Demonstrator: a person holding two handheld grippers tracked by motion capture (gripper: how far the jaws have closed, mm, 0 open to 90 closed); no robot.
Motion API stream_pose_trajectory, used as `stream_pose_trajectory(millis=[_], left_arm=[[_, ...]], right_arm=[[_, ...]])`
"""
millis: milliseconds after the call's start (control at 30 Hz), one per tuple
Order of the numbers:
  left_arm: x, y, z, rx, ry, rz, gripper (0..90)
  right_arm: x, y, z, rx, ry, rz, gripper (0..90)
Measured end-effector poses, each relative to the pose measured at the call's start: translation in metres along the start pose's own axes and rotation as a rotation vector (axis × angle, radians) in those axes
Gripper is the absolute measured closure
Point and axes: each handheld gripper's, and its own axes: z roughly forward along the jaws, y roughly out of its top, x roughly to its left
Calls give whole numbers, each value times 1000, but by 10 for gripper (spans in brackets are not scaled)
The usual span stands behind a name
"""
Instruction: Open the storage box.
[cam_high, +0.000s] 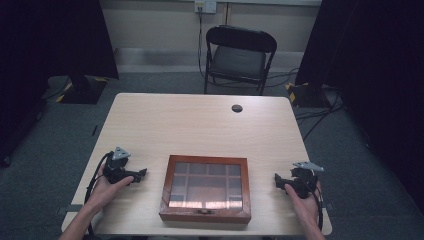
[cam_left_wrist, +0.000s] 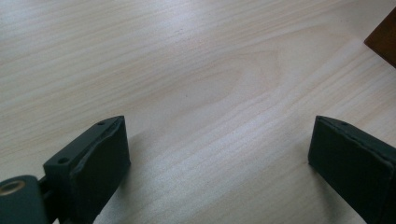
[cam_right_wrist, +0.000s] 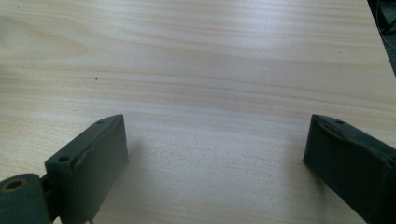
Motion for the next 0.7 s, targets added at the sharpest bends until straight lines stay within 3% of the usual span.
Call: stream_pose_trajectory(millis=[200, 333, 433, 533, 600, 700], left_arm=[[0, 0, 0, 0, 0, -1, 46], [0, 0, 0, -1, 0, -2, 46], [0, 0, 0, 0, 0, 0, 46], [0, 0, 0, 0, 0, 0, 46], [0, 0, 0, -2, 0, -2, 46], [0, 0, 0, -1, 2, -2, 46]], right_arm=[[1, 0, -1, -4, 5, -9, 65], [3, 1, -4, -6, 33, -39, 180], [6, 4, -6, 11, 71, -49, 181], [11, 8, -14, -30, 118, -73, 254], [15, 11, -19, -51, 157, -77, 251], [21, 14, -23, -47, 226, -85, 275]])
